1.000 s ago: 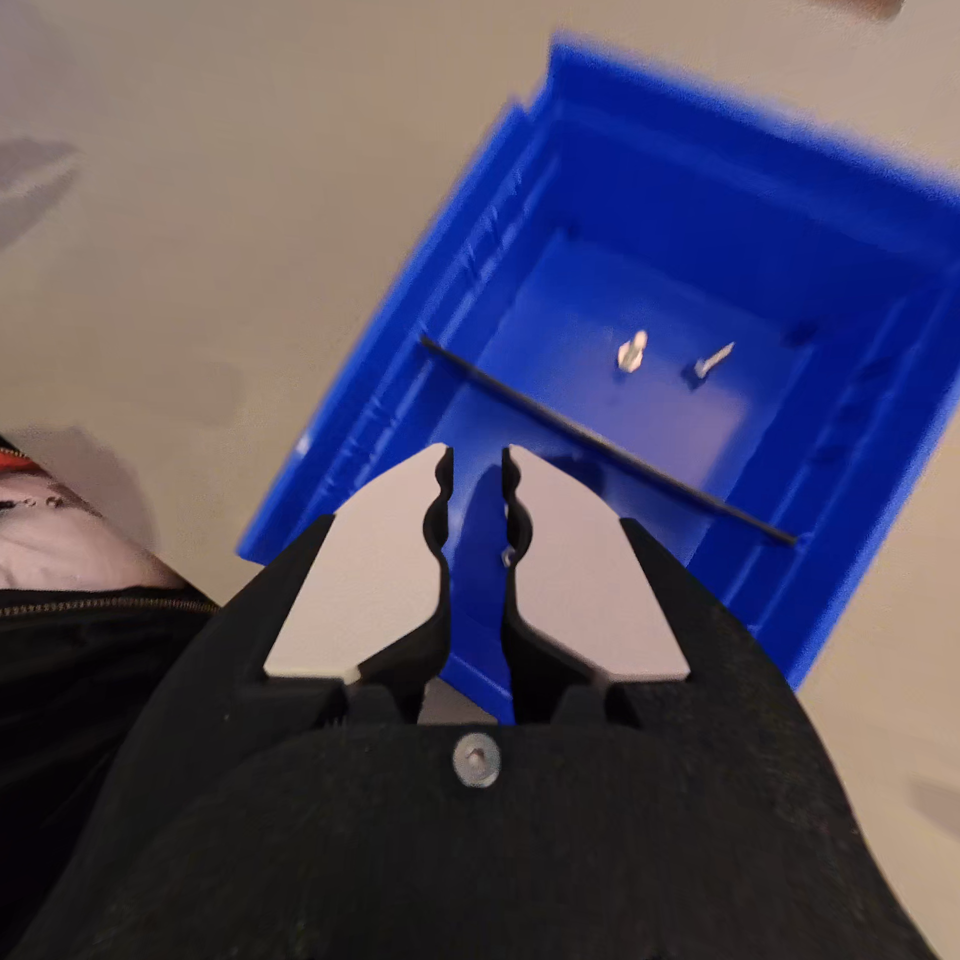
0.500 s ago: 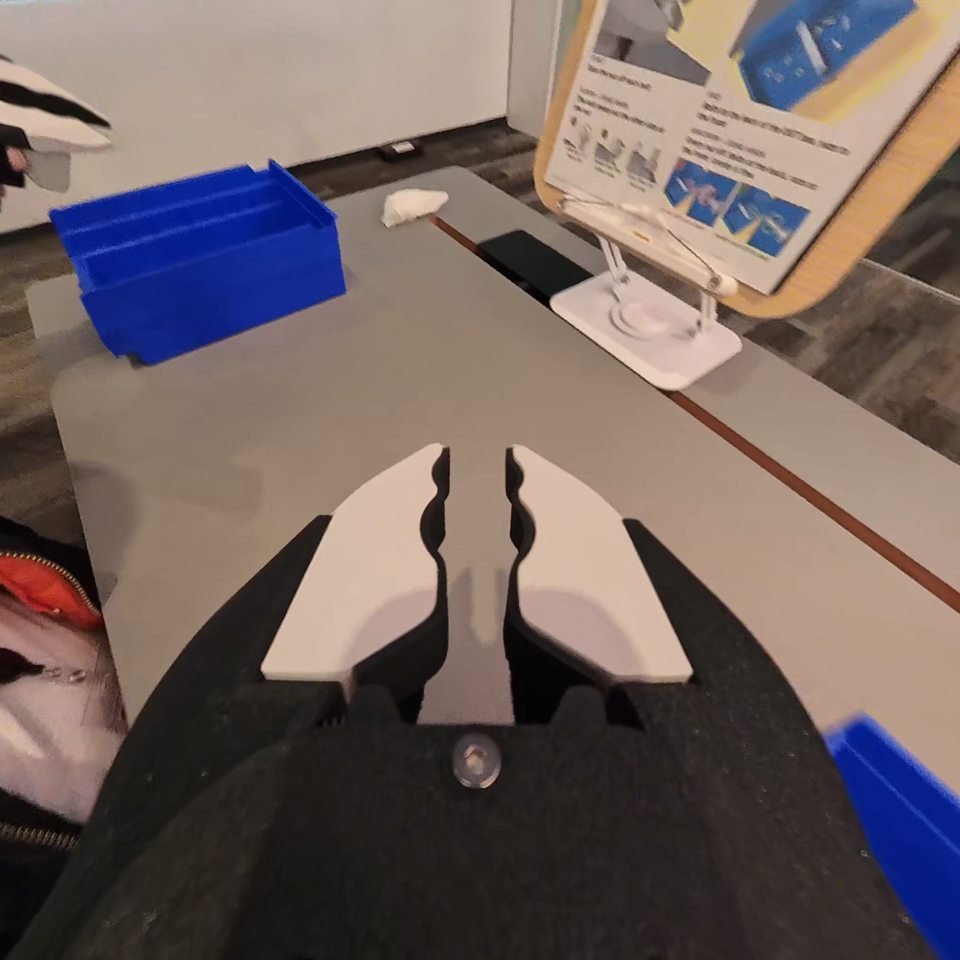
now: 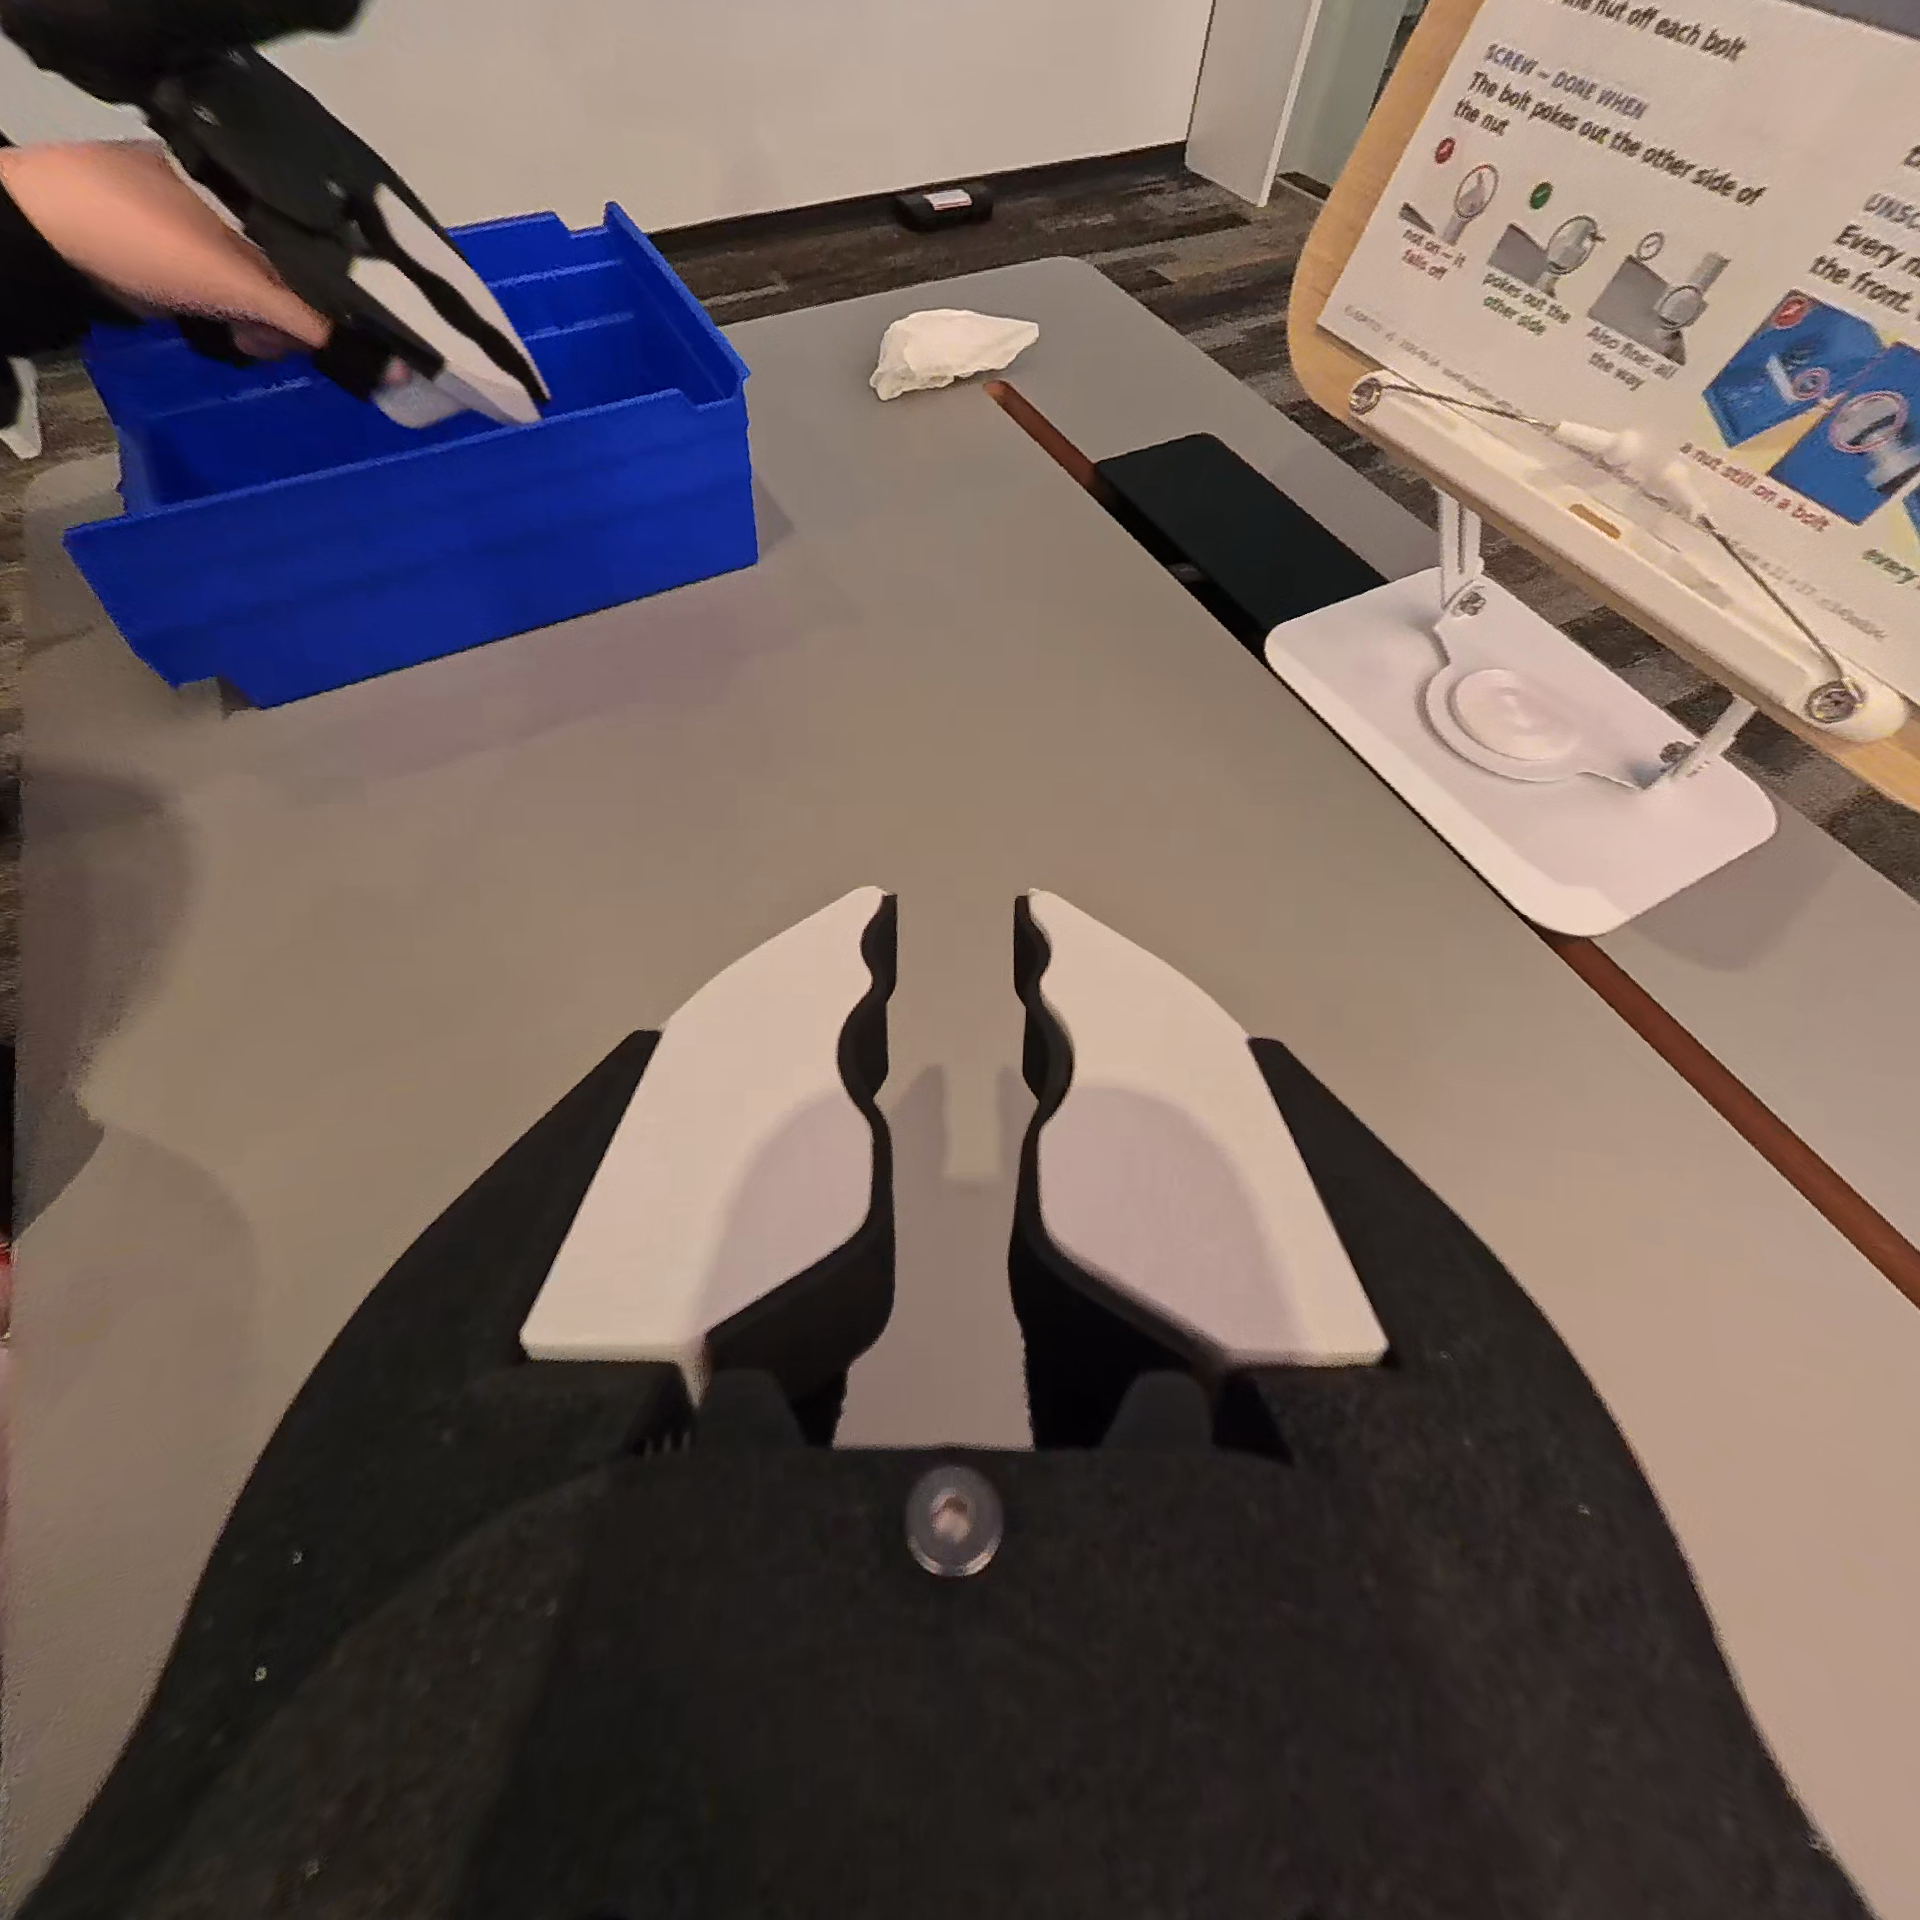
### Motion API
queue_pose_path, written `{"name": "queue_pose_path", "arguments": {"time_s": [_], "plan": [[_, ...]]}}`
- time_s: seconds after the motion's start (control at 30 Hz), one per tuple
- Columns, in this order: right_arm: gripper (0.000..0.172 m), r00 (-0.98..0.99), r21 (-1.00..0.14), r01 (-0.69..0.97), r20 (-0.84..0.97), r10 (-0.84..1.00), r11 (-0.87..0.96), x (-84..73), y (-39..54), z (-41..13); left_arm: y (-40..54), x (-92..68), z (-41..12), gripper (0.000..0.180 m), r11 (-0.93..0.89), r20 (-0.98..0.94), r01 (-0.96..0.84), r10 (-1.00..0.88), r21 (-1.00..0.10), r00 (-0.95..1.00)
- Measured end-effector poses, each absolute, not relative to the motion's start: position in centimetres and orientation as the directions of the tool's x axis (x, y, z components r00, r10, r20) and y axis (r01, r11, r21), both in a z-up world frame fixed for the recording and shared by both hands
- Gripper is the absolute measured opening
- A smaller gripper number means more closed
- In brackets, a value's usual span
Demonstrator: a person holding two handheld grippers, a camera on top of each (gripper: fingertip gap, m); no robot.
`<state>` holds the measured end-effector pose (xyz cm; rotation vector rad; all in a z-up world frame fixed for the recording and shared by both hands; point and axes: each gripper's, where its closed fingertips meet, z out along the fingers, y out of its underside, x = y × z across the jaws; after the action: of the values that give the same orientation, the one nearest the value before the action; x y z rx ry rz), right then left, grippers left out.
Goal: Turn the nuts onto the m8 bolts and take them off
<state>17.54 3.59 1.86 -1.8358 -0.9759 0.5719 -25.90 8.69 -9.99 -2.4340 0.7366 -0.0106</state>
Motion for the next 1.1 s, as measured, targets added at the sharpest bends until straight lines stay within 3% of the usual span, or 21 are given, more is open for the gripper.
{"name": "queue_pose_path", "arguments": {"time_s": [0.13,0.43,0.73,0.9,1.1], "plan": [[0.021,0.579,-0.896,0.362,-0.002,0.815,-0.259,17.8,4.2,1.1,9.7,-26.6,-12.6,0.022,-0.708,-0.184,-0.553,-0.531,-0.439,0.827],[0.020,0.591,-0.889,0.347,-0.041,0.806,-0.300,19.7,4.5,-0.1,9.8,-26.4,-15.2,0.020,-0.778,-0.086,-0.520,-0.526,-0.352,0.846],[0.020,0.584,-0.895,0.332,-0.052,0.810,-0.297,20.6,4.9,-0.2,10.1,-26.7,-15.0,0.016,-0.769,-0.137,-0.543,-0.530,-0.339,0.837],[0.020,0.574,-0.899,0.329,-0.053,0.817,-0.290,20.8,4.8,-0.1,10.6,-27.4,-11.4,0.016,-0.730,-0.164,-0.488,-0.472,-0.478,0.866],[0.020,0.548,-0.904,0.340,-0.034,0.836,-0.259,20.2,4.9,0.6,9.8,-23.2,0.3,0.016,-0.517,-0.230,-0.477,-0.470,-0.711,0.852]]}}
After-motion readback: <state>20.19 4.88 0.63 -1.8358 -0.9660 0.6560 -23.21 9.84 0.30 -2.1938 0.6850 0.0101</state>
